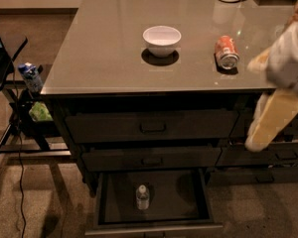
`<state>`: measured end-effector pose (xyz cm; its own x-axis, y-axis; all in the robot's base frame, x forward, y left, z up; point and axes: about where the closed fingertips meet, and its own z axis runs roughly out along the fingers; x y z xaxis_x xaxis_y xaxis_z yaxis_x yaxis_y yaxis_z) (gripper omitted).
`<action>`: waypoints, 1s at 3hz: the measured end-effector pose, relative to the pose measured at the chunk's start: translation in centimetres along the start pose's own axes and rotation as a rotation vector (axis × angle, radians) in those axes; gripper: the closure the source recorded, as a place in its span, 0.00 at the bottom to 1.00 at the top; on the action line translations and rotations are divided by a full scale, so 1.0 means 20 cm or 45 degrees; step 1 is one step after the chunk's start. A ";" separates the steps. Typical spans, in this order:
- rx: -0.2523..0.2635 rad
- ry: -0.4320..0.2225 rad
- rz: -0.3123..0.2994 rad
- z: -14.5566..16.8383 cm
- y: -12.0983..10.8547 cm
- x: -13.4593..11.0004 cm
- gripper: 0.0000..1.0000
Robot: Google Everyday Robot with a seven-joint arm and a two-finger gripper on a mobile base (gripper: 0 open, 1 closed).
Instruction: Pick blue plastic bottle from bottom drawer and place on counter
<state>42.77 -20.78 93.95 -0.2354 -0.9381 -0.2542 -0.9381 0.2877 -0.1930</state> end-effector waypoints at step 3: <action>-0.220 -0.123 0.098 0.58 0.33 0.01 0.00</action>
Offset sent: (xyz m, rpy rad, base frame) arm -0.0462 0.0649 -0.1853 0.2164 0.2429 -0.0150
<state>39.43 -16.73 81.54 -0.2908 -0.8893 -0.3529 -0.9498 0.3129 -0.0059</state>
